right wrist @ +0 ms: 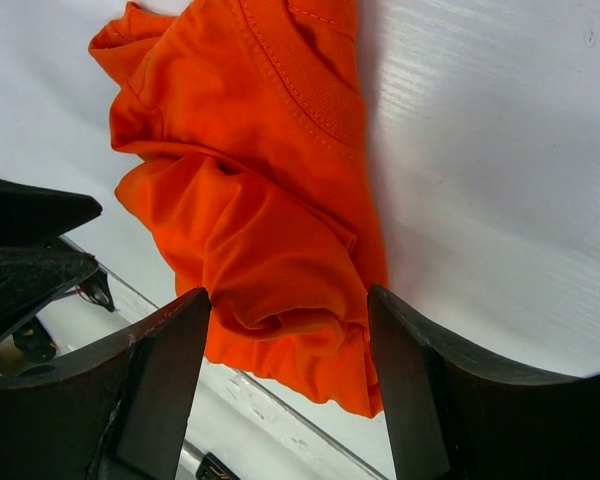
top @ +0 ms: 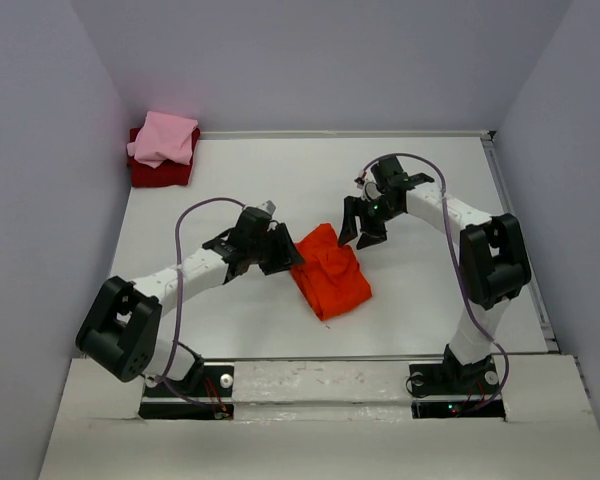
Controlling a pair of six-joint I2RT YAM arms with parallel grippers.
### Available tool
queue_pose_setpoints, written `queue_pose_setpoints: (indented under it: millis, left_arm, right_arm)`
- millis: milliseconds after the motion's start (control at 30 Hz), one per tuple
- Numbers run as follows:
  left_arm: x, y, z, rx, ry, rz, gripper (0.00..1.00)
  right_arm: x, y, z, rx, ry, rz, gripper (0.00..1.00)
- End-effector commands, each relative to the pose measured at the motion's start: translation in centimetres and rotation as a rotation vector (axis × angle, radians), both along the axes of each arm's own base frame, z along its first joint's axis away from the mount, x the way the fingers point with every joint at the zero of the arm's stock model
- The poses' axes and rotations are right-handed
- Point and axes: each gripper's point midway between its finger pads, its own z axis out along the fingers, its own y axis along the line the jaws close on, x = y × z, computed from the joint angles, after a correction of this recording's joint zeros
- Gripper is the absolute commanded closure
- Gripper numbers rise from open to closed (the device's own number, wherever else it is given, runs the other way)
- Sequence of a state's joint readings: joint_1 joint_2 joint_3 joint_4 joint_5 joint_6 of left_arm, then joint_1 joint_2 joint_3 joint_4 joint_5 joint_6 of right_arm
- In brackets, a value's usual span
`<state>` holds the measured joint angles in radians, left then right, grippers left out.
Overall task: Fold and stack the t-shirts
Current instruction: Fold the long partially folded tshirt into a neat square, then smooth out wrinkles on the folded tshirt
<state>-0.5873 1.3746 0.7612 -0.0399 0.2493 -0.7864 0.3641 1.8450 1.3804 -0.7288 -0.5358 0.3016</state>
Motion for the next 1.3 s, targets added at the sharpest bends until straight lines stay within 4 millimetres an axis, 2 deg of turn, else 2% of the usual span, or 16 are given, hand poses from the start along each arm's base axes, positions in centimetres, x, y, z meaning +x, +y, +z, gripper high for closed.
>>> queue_pose_setpoints:
  millis: [0,367,467,567,967,1167,1233,1267]
  left_arm:
    - [1.2,0.3,-0.9,0.045,-0.040,0.000,0.45]
    - [3.2,-0.5,-1.2,0.021,-0.101,0.002,0.46]
    - [4.0,-0.5,-0.7,-0.003,-0.127,0.019,0.46]
    - [4.1,-0.6,-1.0,-0.014,-0.114,0.015,0.47]
    - [4.0,-1.8,-2.7,-0.050,-0.065,-0.017,0.53]
    - [4.1,-2.2,-1.7,-0.087,-0.079,-0.019,0.60]
    - [4.0,-2.4,-1.0,-0.110,-0.081,-0.022,0.61]
    - [3.8,-2.4,-0.7,-0.128,-0.071,-0.016,0.62]
  right_arm:
    - [1.6,0.7,0.9,0.037,-0.066,0.019,0.30]
    - [1.8,0.9,0.7,0.045,-0.063,0.016,0.32]
    - [1.7,0.9,0.7,0.049,-0.059,0.016,0.33]
    - [1.6,0.9,0.6,0.048,-0.055,0.017,0.37]
    - [1.5,0.8,0.2,0.042,-0.045,0.014,0.40]
    - [1.3,0.8,0.0,0.040,-0.038,0.010,0.51]
    - [1.3,0.7,0.0,0.039,-0.037,0.010,0.58]
    - [1.3,0.8,0.0,0.040,-0.036,0.008,0.72]
